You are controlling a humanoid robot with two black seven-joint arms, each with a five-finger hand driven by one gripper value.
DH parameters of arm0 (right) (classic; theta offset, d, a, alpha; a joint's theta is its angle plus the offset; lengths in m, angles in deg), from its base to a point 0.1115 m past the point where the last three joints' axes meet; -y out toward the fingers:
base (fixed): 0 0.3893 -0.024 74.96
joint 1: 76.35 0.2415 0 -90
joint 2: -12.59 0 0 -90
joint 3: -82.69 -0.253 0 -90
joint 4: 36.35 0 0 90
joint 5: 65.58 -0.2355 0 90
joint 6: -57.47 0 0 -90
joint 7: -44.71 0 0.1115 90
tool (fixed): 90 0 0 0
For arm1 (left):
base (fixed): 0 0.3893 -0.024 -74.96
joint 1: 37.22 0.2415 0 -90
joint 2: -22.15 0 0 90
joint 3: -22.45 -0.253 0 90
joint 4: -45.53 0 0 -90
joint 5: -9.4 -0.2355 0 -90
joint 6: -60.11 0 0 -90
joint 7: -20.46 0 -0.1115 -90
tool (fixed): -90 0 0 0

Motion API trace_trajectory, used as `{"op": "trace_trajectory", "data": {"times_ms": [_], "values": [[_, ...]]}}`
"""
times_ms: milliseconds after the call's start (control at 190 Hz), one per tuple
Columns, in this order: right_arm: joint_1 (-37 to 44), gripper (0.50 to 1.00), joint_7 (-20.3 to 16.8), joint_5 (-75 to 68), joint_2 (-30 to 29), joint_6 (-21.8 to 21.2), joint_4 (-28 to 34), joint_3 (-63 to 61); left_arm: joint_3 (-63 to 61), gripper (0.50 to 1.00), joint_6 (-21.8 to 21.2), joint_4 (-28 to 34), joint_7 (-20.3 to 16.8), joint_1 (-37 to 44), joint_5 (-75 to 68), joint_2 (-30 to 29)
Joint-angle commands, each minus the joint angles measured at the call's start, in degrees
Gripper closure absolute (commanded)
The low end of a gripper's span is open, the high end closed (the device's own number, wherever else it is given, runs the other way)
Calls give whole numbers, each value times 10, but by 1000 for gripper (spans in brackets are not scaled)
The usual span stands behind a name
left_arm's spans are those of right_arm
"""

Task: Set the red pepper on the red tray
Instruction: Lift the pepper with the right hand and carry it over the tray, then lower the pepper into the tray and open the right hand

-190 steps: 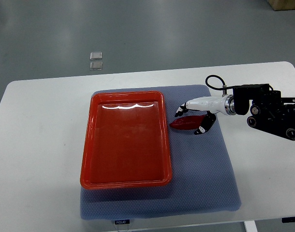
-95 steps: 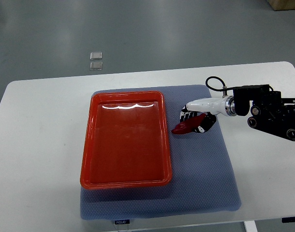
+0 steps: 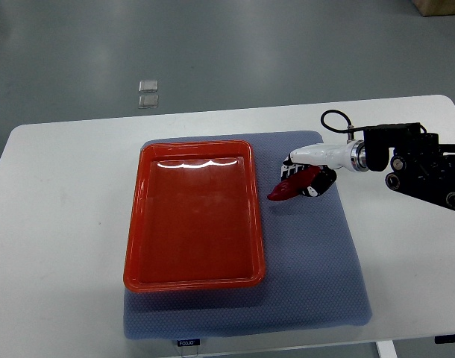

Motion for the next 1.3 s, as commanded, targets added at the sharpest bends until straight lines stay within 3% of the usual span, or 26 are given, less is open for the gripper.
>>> {"op": "trace_trajectory", "data": {"times_ms": [0, 237, 559, 1092, 1292], "values": [[15, 920, 0, 1, 6, -1, -4, -1, 0, 500, 0, 0, 1, 0, 0, 0], [64, 920, 0, -7, -7, 6, -17, -9, 0, 500, 0, 0, 0, 0, 0, 0], [79, 916, 0, -10, -108, 7, -34, -62, 0, 500, 0, 1, 1, 0, -1, 0], [26, 906, 2, -10, -224, 6, -49, -57, 0, 500, 0, 1, 0, 0, -1, 0], [11, 899, 1, -9, -227, 6, -49, -54, 0, 500, 0, 1, 0, 0, 0, 0]]}}
